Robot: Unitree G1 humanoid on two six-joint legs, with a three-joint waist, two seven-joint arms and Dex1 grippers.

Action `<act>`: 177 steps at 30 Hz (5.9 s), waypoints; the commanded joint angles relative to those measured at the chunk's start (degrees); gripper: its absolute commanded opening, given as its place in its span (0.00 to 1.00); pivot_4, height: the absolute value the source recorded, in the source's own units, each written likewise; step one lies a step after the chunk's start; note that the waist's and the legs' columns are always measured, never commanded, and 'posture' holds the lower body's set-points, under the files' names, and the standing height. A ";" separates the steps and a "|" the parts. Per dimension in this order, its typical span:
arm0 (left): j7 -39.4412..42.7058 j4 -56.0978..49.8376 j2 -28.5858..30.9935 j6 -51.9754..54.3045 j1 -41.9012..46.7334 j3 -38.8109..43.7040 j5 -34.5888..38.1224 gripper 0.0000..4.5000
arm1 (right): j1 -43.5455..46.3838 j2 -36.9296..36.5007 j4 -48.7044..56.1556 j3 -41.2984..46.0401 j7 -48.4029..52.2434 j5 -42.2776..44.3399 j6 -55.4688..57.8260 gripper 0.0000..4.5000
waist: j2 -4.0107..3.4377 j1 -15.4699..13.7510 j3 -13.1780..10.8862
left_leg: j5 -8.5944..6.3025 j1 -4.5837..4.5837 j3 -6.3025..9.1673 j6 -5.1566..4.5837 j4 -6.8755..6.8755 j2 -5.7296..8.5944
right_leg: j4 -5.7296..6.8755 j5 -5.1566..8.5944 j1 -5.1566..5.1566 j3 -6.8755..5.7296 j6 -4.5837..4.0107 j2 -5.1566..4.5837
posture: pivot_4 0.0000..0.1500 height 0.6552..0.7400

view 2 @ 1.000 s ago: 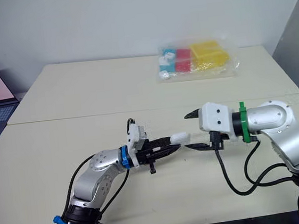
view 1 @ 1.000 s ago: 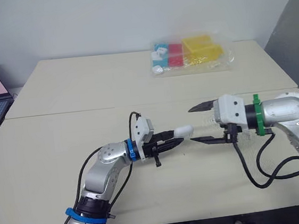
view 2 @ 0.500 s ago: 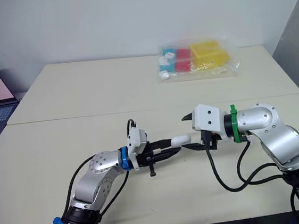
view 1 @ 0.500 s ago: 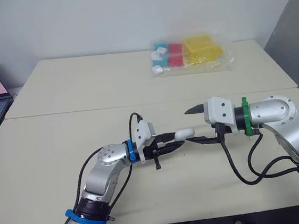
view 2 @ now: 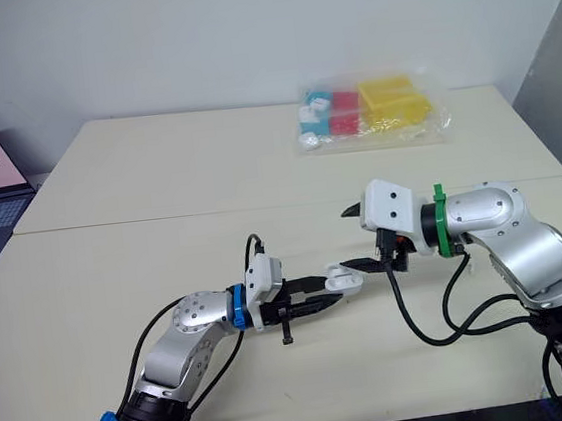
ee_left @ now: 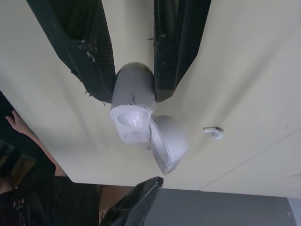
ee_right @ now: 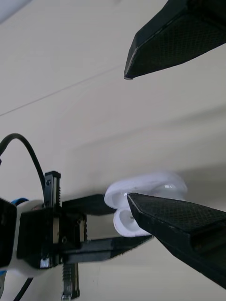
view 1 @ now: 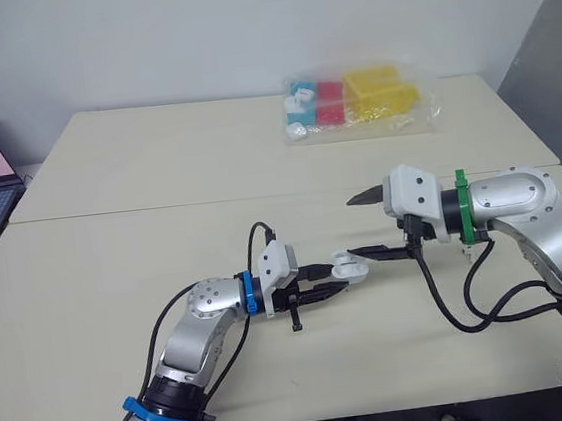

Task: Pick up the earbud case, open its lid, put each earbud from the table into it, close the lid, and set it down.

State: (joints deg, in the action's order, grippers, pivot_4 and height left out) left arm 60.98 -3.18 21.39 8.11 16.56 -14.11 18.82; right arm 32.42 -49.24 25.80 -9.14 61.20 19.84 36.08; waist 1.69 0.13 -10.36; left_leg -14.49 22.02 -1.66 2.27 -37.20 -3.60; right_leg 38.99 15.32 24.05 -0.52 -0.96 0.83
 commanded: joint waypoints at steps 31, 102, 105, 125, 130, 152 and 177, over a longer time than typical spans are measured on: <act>-1.65 -0.51 -1.38 -3.98 0.49 0.56 -1.27 0.17 | -29.64 22.15 -4.11 25.78 -45.38 -7.60 12.09 0.89 | -0.06 0.44 0.13 | 0.01 -0.09 -0.13 0.00 0.14 0.02 | -0.03 -0.06 0.00 0.16 0.08 0.01 | 1.00 1.00; -4.98 -8.38 2.31 -0.86 -4.25 0.09 -2.25 0.17 | -17.10 -18.91 -19.67 4.00 19.44 -14.42 -21.31 0.80 | 0.00 1.18 0.10 | 0.01 -0.19 -0.11 0.00 0.13 0.02 | -0.02 -0.06 -0.05 0.10 0.07 -0.03 | 1.00 1.00; -5.32 -7.92 2.25 -0.37 -4.04 0.14 -2.27 0.17 | -21.34 -24.37 -9.92 7.35 17.16 -14.89 -4.96 0.80 | -0.06 1.04 0.11 | 0.01 -0.17 -0.13 0.01 0.12 0.02 | -0.02 -0.06 -0.03 0.12 0.07 -0.04 | 1.00 1.00; -6.77 -5.62 0.75 -2.13 -3.06 -1.58 -5.08 0.17 | -7.84 -19.76 -12.66 -13.82 12.48 -24.90 8.30 0.80 | 0.00 1.33 0.15 | 0.01 -0.11 -0.13 0.01 0.12 0.03 | -0.07 -0.07 0.01 0.11 0.06 -0.05 | 1.00 1.00; -6.90 -5.60 0.54 -2.39 -3.35 -1.70 -5.20 0.17 | -7.02 -19.25 -13.62 -14.11 13.56 -24.59 8.04 0.80 | 0.00 1.34 0.15 | 0.01 -0.13 -0.11 0.01 0.11 0.02 | -0.04 -0.07 0.00 0.10 0.06 -0.04 | 1.00 1.00; -7.62 -2.31 -1.53 -4.79 -3.39 -0.98 -5.13 0.17 | -4.52 -19.84 -8.83 -8.82 16.91 -22.29 4.35 0.09 | -0.02 1.33 0.14 | 0.01 -0.14 -0.12 0.01 0.10 0.02 | -0.02 -0.07 0.01 0.11 0.06 -0.03 | 1.00 1.00; -10.09 -2.53 -7.69 -7.62 1.78 4.61 0.97 0.17 | -13.36 26.65 15.29 17.20 -23.44 6.42 4.10 0.09 | 0.20 1.33 0.24 | 0.02 -0.10 -0.08 0.01 0.05 0.04 | 0.01 -0.12 -0.04 0.13 0.11 -0.02 | 1.00 1.00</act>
State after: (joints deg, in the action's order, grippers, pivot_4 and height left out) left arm 51.67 -3.87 13.91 0.40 17.16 -10.63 18.21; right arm 19.60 -23.30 40.71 8.36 40.12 27.63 44.04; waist 1.89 1.46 -10.13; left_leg -14.47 21.92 -1.72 2.28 -37.15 -3.56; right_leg 39.00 15.20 24.00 -0.42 -0.84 0.81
